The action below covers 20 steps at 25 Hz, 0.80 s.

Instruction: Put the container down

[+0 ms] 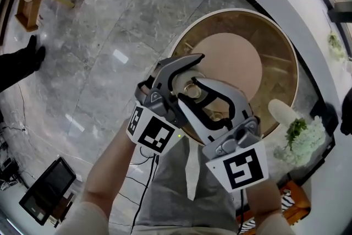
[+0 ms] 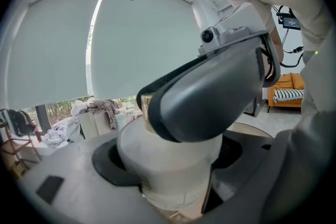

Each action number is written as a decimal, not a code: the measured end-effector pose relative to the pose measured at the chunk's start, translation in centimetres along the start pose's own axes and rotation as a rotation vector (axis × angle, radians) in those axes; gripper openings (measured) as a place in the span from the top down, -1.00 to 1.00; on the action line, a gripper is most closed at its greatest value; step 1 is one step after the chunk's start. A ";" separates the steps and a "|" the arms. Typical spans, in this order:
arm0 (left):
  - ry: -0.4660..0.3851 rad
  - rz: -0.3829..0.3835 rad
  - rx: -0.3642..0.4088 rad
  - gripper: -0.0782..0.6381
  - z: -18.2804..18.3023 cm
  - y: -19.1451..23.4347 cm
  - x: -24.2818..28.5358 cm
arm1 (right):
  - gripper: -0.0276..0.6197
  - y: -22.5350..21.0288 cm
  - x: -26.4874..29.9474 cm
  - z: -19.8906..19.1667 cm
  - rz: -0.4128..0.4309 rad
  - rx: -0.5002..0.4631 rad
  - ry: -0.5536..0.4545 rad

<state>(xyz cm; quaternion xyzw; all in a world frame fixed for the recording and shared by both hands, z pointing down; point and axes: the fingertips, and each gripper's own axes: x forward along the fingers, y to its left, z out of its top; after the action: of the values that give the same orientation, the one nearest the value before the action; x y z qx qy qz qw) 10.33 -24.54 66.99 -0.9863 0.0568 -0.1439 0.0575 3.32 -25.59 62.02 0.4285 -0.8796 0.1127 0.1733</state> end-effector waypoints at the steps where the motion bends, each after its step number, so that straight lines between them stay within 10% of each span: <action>1: 0.004 0.004 -0.003 -0.19 -0.9 -0.2 0.2 | 0.48 0.0 0.3 -0.9 0.003 0.003 0.007; 20: 0.052 0.011 -0.094 -0.19 -14.2 -2.8 3.0 | 0.48 0.4 5.8 -13.1 0.023 0.033 0.068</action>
<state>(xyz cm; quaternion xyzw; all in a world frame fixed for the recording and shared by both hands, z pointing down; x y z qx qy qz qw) 9.37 -23.51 81.67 -0.9834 0.0706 -0.1666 0.0103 2.45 -24.94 76.34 0.4170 -0.8761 0.1436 0.1946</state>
